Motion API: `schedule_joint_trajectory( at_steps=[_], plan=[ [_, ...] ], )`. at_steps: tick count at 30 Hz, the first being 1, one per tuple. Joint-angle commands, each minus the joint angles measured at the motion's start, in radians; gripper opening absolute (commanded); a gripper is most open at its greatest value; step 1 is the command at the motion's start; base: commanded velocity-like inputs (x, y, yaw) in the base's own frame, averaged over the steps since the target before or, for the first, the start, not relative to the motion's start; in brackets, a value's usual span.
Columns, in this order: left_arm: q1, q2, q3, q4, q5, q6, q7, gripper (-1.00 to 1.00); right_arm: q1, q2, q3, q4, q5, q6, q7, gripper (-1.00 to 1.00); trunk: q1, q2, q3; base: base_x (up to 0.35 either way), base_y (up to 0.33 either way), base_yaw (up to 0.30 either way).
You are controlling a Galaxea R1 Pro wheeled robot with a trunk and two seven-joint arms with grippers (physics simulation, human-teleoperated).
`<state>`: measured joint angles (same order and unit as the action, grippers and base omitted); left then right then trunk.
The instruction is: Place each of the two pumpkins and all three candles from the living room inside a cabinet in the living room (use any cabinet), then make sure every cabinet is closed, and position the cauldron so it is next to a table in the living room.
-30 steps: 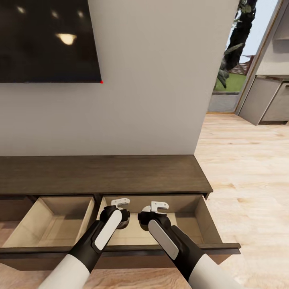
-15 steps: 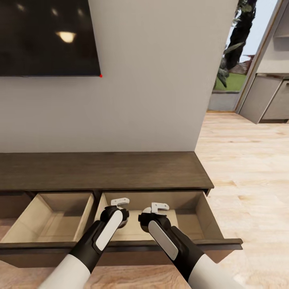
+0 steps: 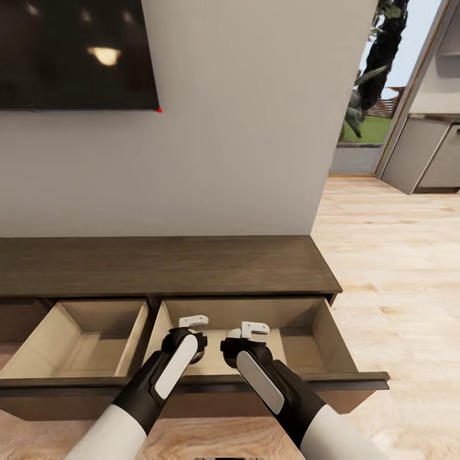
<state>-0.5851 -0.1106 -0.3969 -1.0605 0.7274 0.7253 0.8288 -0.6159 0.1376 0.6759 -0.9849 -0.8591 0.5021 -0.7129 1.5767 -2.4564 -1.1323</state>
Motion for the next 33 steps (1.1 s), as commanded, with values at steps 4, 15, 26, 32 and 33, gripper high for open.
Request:
schedule_joint_trajectory(
  at_steps=[4, 15, 26, 32, 33],
  plan=[
    [-0.001, 0.000, -0.002, -0.004, 0.008, 0.000, 0.009, -1.00, -0.001, 0.000, 0.002, -0.003, -0.006, -0.001, -0.007, -1.00, 0.015, -0.029, -0.013, 0.000, 0.000, 0.000],
    [-0.001, 0.000, -0.002, -0.012, 0.007, 0.000, 0.009, -1.00, -0.001, -0.001, 0.003, -0.004, -0.006, -0.042, -0.007, -1.00, 0.025, -0.044, -0.031, 0.000, 0.000, 0.000],
    [-0.001, 0.001, -0.002, -0.012, 0.007, 0.000, 0.007, -1.00, -0.001, -0.001, 0.004, -0.005, -0.006, -0.060, -0.007, -1.00, 0.025, -0.044, -0.031, 0.000, 0.000, 0.000],
    [-0.001, 0.000, -0.002, -0.012, 0.008, 0.000, 0.008, -1.00, -0.001, -0.001, 0.004, -0.003, -0.006, -0.060, -0.007, -1.00, 0.025, -0.044, -0.031, 0.052, 0.000, 0.000],
    [-0.001, 0.000, -0.002, -0.012, 0.008, 0.000, 0.008, -1.00, -0.001, -0.001, 0.004, -0.003, -0.006, -0.060, -0.007, -1.00, 0.025, -0.044, -0.031, 0.050, 0.000, 0.000]
  ],
)
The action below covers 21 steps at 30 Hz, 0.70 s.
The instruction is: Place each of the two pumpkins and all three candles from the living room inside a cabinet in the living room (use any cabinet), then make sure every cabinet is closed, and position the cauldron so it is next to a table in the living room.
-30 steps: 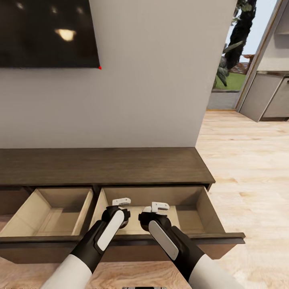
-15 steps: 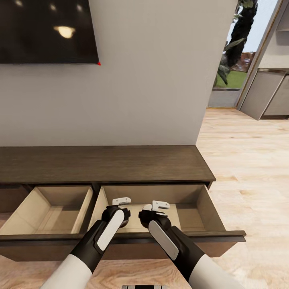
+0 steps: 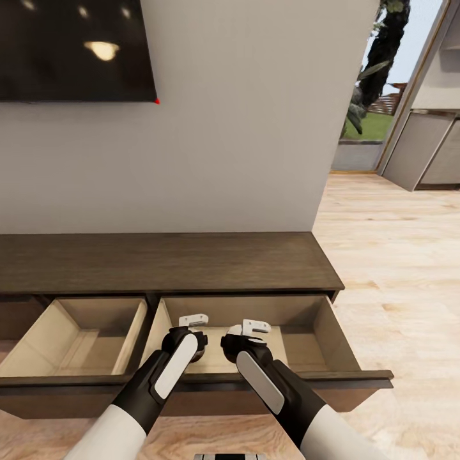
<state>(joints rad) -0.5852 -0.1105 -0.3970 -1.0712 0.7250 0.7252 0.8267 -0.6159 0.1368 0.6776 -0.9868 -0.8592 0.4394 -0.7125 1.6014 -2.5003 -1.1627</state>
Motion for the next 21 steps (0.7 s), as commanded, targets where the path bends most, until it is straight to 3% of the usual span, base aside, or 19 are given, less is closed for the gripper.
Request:
schedule_joint_trajectory(
  at_steps=[1, 18, 21],
  plan=[
    [-0.001, 0.000, -0.002, -0.001, 0.010, 0.000, 0.011, -1.00, -0.001, 0.000, 0.002, -0.001, -0.006, 0.002, -0.007, -1.00, 0.000, 0.000, -0.001, 0.032, 0.000, 0.000],
    [-0.001, 0.000, -0.002, -0.001, 0.010, 0.000, 0.012, -1.00, -0.001, 0.000, 0.002, 0.000, -0.006, 0.002, -0.007, -1.00, 0.000, 0.000, -0.001, 0.049, 0.000, 0.000],
    [-0.001, 0.000, -0.003, -0.001, 0.010, -0.001, 0.012, -1.00, -0.001, 0.000, 0.002, 0.000, -0.006, 0.002, -0.007, -1.00, 0.001, -0.001, -0.013, 0.000, 0.000, 0.000]
  ],
)
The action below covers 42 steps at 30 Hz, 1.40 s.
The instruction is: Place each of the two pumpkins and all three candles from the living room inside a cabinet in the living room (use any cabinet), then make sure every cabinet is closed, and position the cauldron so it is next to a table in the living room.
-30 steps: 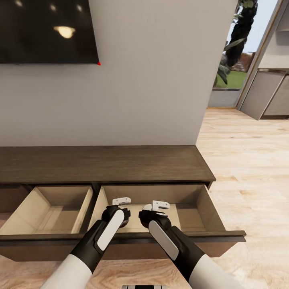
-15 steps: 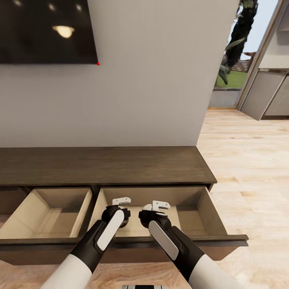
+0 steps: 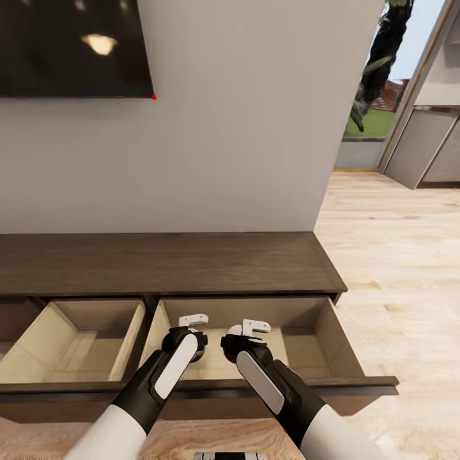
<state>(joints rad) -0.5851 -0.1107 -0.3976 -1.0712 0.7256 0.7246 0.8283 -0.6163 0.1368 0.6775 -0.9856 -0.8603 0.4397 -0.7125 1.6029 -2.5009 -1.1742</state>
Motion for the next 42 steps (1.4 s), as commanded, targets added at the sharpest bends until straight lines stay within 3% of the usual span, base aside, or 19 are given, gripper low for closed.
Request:
schedule_joint_trajectory(
  at_steps=[1, 13, 20, 42],
  plan=[
    [-0.001, 0.000, -0.002, -0.001, 0.009, 0.000, 0.011, -1.00, -0.001, 0.000, 0.002, -0.001, -0.005, 0.002, -0.007, -1.00, 0.000, -0.001, -0.005, 0.000, 0.000, 0.000],
    [-0.001, 0.002, -0.001, -0.006, 0.009, -0.002, 0.011, -1.00, -0.001, 0.000, 0.002, -0.002, -0.005, 0.002, -0.007, -1.00, 0.006, -0.004, -0.051, 0.000, 0.000, 0.000],
    [-0.001, 0.002, -0.001, -0.010, 0.009, -0.002, 0.011, -1.00, -0.001, 0.000, 0.002, -0.001, -0.005, 0.002, -0.007, -1.00, 0.007, -0.004, -0.063, 0.000, 0.000, 0.000],
    [-0.001, 0.003, -0.001, -0.010, 0.009, -0.002, 0.009, -1.00, 0.000, -0.001, 0.002, -0.002, -0.005, 0.002, -0.007, -1.00, 0.007, -0.004, -0.063, 0.000, 0.000, 0.000]
  ],
)
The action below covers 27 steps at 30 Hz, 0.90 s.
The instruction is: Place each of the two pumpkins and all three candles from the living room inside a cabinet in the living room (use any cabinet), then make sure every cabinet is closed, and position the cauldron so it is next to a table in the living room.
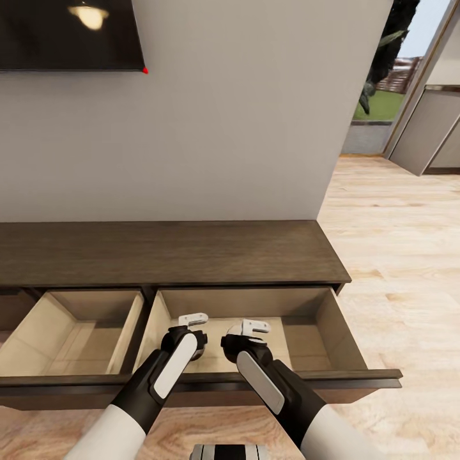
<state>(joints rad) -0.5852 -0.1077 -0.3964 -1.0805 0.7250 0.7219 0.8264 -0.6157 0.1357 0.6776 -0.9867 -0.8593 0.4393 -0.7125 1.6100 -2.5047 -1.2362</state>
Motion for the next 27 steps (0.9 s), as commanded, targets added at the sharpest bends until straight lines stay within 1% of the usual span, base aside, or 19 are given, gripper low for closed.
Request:
schedule_joint_trajectory(
  at_steps=[1, 4, 5, 16, 20, 21, 22, 25, 27],
  plan=[
    [-0.001, 0.000, -0.001, -0.001, 0.010, 0.001, 0.011, -1.00, -0.001, 0.000, 0.002, -0.001, -0.006, 0.003, -0.007, -1.00, 0.000, 0.000, -0.001, 0.000, 0.000, 0.000],
    [-0.001, 0.000, -0.001, -0.001, 0.010, 0.000, 0.011, -1.00, -0.001, -0.001, 0.002, -0.001, -0.006, 0.003, -0.007, -1.00, 0.000, 0.000, -0.001, 0.000, 0.000, 0.000],
    [-0.001, 0.001, -0.001, -0.001, 0.010, -0.001, 0.011, 1.00, -0.001, -0.001, 0.002, -0.001, -0.006, 0.003, -0.007, -1.00, 0.000, 0.000, -0.001, 0.000, 0.000, 0.000],
    [-0.001, -0.001, -0.002, -0.002, 0.010, -0.004, 0.005, 1.00, -0.001, -0.002, 0.002, 0.000, -0.006, -0.001, -0.006, -1.00, 0.000, 0.000, -0.001, 0.000, 0.000, 0.000],
    [-0.001, -0.001, -0.002, -0.011, 0.010, -0.004, 0.003, 1.00, -0.001, -0.002, 0.003, 0.001, -0.004, -0.033, -0.005, -1.00, 0.000, 0.000, -0.001, 0.000, 0.000, 0.000],
    [-0.001, -0.001, -0.002, -0.017, 0.011, -0.003, 0.003, 1.00, -0.001, -0.002, 0.003, 0.001, -0.003, -0.044, -0.005, 1.00, 0.000, 0.000, -0.001, 0.000, 0.000, 0.000],
    [0.000, -0.001, -0.002, -0.025, 0.011, -0.003, 0.003, 1.00, -0.001, -0.002, 0.003, 0.003, 0.010, -0.063, -0.004, 1.00, 0.000, 0.000, -0.001, 0.000, 0.000, 0.000],
    [0.000, -0.001, -0.002, -0.029, 0.011, -0.003, 0.003, 1.00, -0.001, -0.002, 0.002, 0.007, 0.038, -0.073, -0.004, 1.00, 0.000, 0.000, -0.001, 0.000, 0.000, 0.000],
    [-0.001, -0.001, -0.002, -0.031, 0.011, -0.002, 0.003, 1.00, -0.001, -0.002, 0.002, 0.008, 0.043, -0.074, -0.004, 1.00, 0.000, 0.000, -0.001, 0.000, 0.000, 0.000]
  ],
)
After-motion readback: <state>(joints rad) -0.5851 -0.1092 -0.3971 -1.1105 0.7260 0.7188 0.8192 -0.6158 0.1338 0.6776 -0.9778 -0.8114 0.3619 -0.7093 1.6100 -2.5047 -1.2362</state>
